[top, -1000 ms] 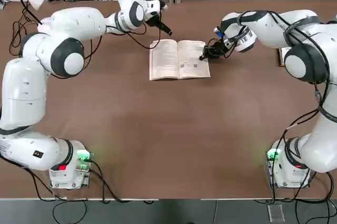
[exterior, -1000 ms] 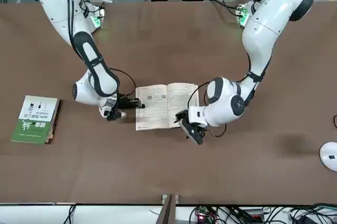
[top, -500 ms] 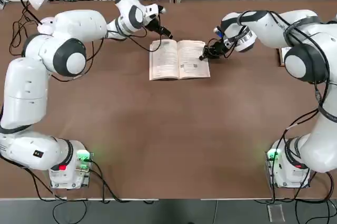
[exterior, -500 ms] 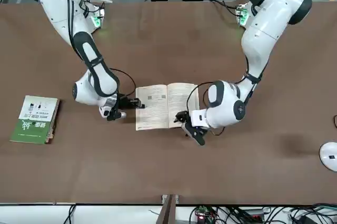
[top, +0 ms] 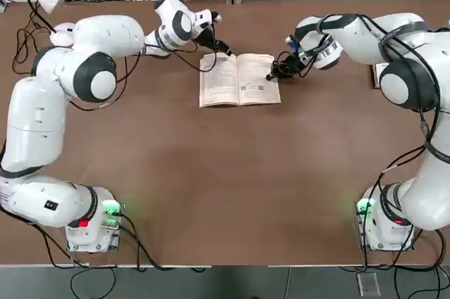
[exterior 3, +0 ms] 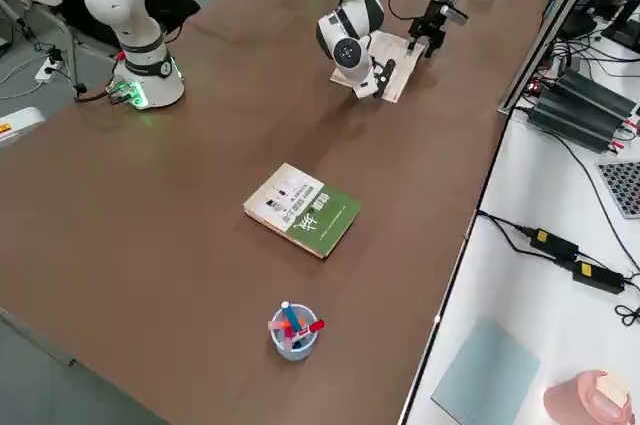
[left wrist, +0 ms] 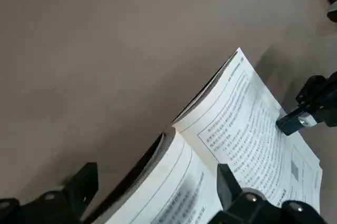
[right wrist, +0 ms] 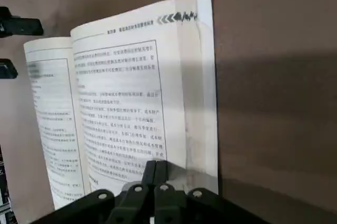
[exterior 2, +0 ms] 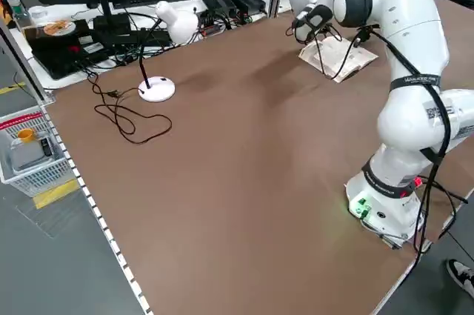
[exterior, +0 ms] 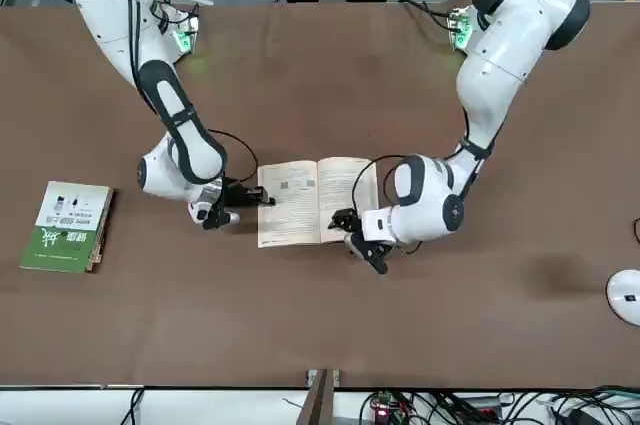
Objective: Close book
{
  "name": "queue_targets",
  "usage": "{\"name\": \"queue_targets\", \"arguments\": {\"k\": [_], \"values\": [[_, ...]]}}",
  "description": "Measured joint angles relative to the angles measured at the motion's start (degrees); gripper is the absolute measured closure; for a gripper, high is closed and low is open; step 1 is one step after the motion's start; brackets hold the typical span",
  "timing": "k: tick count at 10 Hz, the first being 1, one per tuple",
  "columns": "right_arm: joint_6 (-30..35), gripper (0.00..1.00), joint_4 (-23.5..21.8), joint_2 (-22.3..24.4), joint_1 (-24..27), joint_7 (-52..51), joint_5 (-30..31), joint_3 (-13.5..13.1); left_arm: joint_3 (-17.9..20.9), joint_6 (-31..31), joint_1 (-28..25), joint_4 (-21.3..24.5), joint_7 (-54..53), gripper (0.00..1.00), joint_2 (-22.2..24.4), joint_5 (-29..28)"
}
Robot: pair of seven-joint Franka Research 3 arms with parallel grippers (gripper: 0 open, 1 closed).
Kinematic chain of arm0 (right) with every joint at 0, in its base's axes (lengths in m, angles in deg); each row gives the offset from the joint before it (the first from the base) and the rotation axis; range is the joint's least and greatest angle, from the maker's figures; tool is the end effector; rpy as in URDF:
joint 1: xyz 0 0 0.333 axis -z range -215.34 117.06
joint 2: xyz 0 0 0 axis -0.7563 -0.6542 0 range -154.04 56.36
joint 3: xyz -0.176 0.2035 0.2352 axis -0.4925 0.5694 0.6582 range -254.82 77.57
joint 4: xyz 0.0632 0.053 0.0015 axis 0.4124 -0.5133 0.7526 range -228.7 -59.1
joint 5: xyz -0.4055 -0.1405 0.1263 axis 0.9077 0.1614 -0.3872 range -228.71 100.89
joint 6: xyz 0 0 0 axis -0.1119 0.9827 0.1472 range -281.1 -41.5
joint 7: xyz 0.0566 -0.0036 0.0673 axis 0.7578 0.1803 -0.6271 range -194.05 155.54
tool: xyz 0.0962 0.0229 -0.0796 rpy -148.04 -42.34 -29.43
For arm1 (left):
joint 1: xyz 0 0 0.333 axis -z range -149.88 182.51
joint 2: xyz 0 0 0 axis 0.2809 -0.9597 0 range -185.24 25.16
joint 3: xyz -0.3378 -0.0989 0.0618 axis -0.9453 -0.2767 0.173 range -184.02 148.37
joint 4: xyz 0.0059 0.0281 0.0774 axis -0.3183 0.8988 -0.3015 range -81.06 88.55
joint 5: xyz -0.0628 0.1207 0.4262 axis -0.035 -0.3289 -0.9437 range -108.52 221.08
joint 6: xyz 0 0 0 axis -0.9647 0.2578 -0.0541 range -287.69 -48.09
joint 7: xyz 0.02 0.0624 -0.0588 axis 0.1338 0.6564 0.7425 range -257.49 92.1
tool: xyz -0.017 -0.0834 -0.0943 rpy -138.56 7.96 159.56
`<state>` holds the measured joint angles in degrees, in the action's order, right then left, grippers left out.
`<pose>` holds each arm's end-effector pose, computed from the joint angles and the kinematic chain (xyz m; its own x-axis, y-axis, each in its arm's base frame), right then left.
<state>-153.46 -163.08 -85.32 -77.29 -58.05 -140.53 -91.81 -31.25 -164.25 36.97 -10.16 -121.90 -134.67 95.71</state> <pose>0.5941 0.3003 0.1154 0.9994 0.0216 -0.0287 -0.0042 -0.7231 -0.6907 0.7100 -0.4351 0.1442 0.8054 -0.4826 0.3443 -0.5919 -0.6235 0.5108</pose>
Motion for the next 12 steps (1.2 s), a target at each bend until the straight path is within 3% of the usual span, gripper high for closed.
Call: {"name": "queue_targets", "arguments": {"k": [12], "values": [[0.00, 0.99, 0.00, 0.00, 0.01, 0.00, -0.05, -0.01, -0.13, 4.14, -0.97, -0.64, 0.00, 0.00, -1.11, 3.53]]}}
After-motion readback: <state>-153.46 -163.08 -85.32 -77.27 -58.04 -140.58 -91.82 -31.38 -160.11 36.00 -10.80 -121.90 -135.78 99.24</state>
